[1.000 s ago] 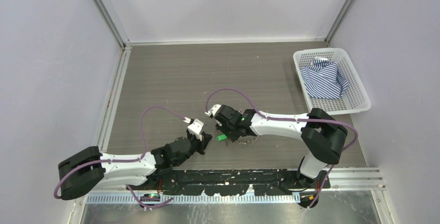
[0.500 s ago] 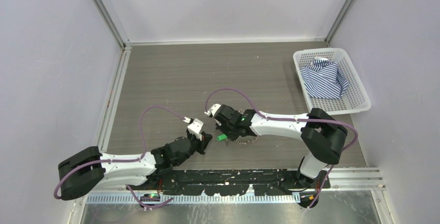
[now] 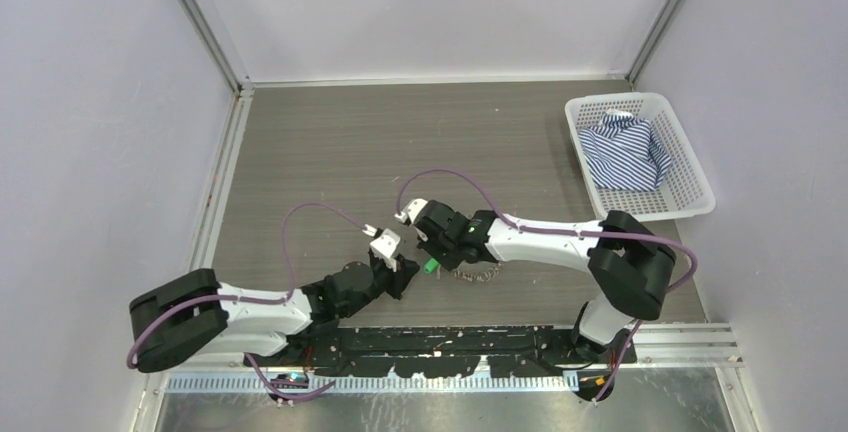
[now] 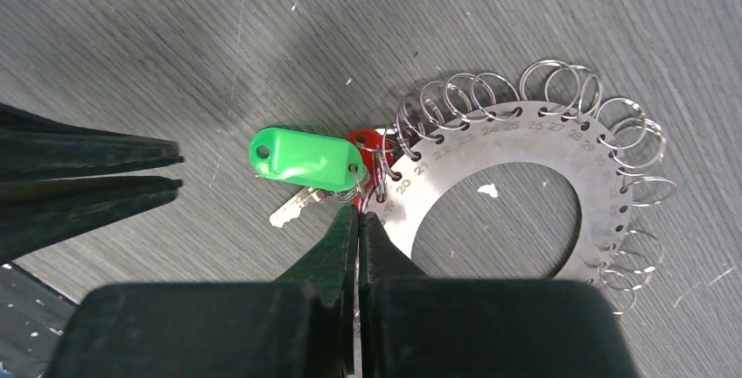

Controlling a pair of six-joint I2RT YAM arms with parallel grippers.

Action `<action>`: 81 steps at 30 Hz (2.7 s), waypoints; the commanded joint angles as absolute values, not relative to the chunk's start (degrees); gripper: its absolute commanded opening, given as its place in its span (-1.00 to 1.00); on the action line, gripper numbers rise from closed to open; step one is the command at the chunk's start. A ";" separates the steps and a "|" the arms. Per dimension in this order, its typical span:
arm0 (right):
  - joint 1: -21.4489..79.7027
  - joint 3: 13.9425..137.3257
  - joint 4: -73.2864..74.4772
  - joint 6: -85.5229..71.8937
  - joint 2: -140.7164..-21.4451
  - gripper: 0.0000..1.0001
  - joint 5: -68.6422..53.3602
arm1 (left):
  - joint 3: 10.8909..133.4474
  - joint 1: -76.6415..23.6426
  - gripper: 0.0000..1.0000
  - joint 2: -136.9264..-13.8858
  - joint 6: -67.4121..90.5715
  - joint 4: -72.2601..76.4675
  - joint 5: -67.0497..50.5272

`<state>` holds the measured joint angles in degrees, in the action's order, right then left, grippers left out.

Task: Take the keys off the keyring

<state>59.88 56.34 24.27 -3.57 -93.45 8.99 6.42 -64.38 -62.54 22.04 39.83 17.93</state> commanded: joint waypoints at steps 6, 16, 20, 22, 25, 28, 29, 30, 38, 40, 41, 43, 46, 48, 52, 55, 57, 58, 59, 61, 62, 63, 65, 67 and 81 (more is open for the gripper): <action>59.38 57.00 26.24 -3.81 -84.77 -0.98 7.52 | 7.95 -63.17 -0.66 -70.58 20.80 58.43 10.44; 56.95 57.23 27.83 -4.29 -80.77 -0.98 2.38 | 7.51 -61.96 -0.56 -75.06 17.27 66.68 9.17; 55.00 57.21 27.78 -5.23 -79.73 -0.97 0.81 | 7.58 -61.81 -0.48 -76.37 14.57 69.16 5.35; 53.71 57.37 27.58 -6.14 -79.33 -0.98 -2.25 | 8.08 -61.85 -0.38 -77.22 13.21 69.43 3.77; 51.62 57.88 27.43 -7.59 -78.67 -0.98 -5.01 | 8.97 -61.86 -0.24 -79.16 11.78 70.10 3.86; 49.73 59.11 28.17 -8.60 -78.79 -0.98 -8.52 | 9.14 -62.30 -0.13 -81.48 9.47 72.91 7.49; 49.25 59.37 28.24 -9.05 -78.74 -0.98 -9.21 | 9.22 -62.46 -0.11 -82.19 8.38 73.74 8.88; 48.88 59.45 28.04 -9.45 -78.54 -0.98 -9.97 | 9.27 -62.63 -0.10 -82.83 7.22 74.75 9.91; 46.55 60.36 27.82 -11.89 -78.13 -0.98 -15.10 | 11.20 -63.79 0.01 -86.25 0.32 79.74 13.03; 45.97 60.80 27.85 -12.63 -78.22 -0.98 -15.80 | 11.69 -64.03 0.03 -87.38 -1.03 81.17 12.77; 45.75 61.00 28.09 -12.93 -78.30 -0.98 -16.19 | 12.07 -64.25 0.04 -87.84 -1.96 81.28 12.87; 45.29 61.17 28.17 -13.43 -78.24 -0.98 -16.87 | 12.45 -64.52 0.04 -88.49 -3.41 81.40 13.20; 44.68 61.11 28.06 -13.79 -77.67 -0.98 -18.14 | 12.81 -64.92 0.05 -89.20 -5.22 81.56 14.57; 44.56 60.88 27.89 -14.03 -77.17 -0.98 -18.57 | 12.98 -65.11 0.05 -89.52 -6.98 81.56 16.60; 44.35 60.35 27.68 -14.33 -76.29 -0.98 -19.25 | 13.65 -65.45 0.02 -90.12 -10.39 81.48 18.03; 44.13 60.00 27.47 -14.53 -75.65 -0.98 -19.63 | 14.21 -65.89 -0.01 -90.71 -12.61 81.75 18.60; 44.00 59.66 27.30 -14.65 -75.36 -0.98 -19.73 | 14.47 -66.20 -0.03 -90.96 -13.55 82.00 18.82; 43.95 59.49 27.23 -14.62 -75.26 -0.98 -19.91 | 14.62 -66.36 -0.03 -91.06 -14.06 82.00 19.30; 43.92 59.38 27.18 -14.74 -75.16 -0.98 -20.06 | 14.78 -66.60 -0.04 -91.14 -14.75 82.00 19.99; 43.87 59.18 27.08 -14.86 -74.79 -0.98 -20.22 | 15.09 -66.99 -0.05 -91.32 -15.97 82.00 21.57; 43.80 59.03 27.01 -14.95 -74.66 -0.98 -20.22 | 15.16 -67.14 -0.05 -91.37 -16.49 82.00 22.18; 43.73 58.98 26.84 -15.09 -74.47 -0.98 -20.21 | 15.28 -67.31 -0.04 -91.38 -16.86 82.00 22.82; 43.63 58.97 26.89 -15.16 -74.30 -0.97 -20.29 | 15.20 -67.49 -0.04 -91.46 -17.74 82.00 23.49; 43.58 58.81 26.90 -15.29 -74.08 -0.98 -20.43 | 15.08 -67.66 -0.03 -91.49 -18.28 82.00 24.66; 43.24 57.92 26.57 -15.78 -72.67 -0.98 -20.57 | 13.19 -67.63 -0.10 -90.48 -19.30 82.00 23.95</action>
<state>43.27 57.43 28.77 -14.57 -75.77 -17.87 14.00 -67.79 -91.02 -18.41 79.53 22.94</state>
